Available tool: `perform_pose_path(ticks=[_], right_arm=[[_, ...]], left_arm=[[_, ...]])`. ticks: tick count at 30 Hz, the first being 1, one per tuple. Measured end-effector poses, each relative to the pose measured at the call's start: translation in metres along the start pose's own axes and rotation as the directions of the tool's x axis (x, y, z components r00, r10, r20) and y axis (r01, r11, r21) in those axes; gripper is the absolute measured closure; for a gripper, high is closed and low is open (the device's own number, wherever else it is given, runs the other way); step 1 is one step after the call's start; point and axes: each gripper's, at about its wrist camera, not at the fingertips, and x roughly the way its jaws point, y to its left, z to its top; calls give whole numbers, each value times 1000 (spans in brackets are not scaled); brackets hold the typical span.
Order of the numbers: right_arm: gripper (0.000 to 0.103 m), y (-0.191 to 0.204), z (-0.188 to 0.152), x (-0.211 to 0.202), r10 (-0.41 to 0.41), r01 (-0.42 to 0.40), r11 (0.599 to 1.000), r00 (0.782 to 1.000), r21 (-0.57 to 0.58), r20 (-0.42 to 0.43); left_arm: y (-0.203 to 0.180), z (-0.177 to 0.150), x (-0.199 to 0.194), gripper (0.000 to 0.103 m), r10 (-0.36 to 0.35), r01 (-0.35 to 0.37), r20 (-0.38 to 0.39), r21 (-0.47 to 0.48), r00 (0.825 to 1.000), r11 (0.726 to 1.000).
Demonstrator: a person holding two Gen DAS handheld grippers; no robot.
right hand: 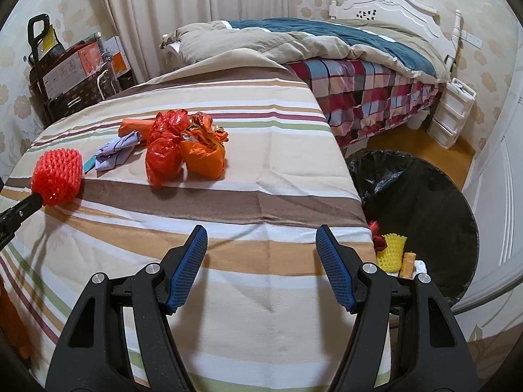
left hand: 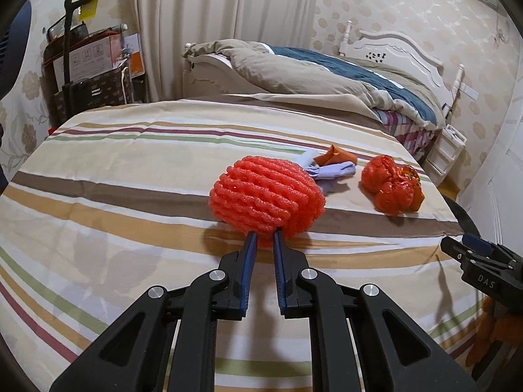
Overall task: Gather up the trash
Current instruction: 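Grasp the red foam net with the left tool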
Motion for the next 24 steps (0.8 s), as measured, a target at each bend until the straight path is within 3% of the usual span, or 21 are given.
perform_pose_path(ticks=[1,3,5,10,17,24], right_arm=[[36,1,0,0,0,0,1000,1000,-2,0],[36,2,0,-1,0,0,1000,1000,-5,-1],[36,2,0,0,-1,1,1000,1000,-6,-1],[36,3,0,0,-2,2,1000,1000,-6,-3],[36,4,-1,0,-3,3,1000,1000,-9,-6],[36,5,-3,2,-5,5,1000,1000,-12,-12]], left_arm=[[0,0,0,89,0,0,2,-3,1000,1000],[0,-2,-2,78,-2,2,8,-10,1000,1000],[-2,-3,-4,48,-1,1,20,-19,1000,1000],[-9,-3,-5,28,19,-19,44,-1,999,1000],[-12,9,8,21,53,-52,40,-29,998,998],[-5,16,28,21,47,-48,-26,-65,999,997]])
